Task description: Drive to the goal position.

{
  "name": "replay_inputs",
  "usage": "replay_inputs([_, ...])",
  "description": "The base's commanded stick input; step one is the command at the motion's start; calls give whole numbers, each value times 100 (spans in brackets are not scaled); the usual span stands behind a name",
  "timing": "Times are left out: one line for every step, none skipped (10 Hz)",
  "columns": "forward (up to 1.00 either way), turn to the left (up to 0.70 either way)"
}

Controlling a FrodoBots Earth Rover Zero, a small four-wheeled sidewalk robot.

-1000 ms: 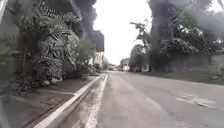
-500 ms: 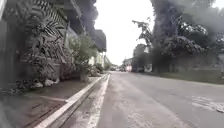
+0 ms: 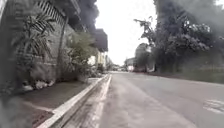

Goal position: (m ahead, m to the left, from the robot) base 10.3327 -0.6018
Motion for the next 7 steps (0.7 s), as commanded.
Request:
replay_inputs([70,0])
replay_inputs([70,0])
replay_inputs([70,0])
replay_inputs([70,0])
replay_inputs([70,0])
replay_inputs([70,0])
replay_inputs([70,0])
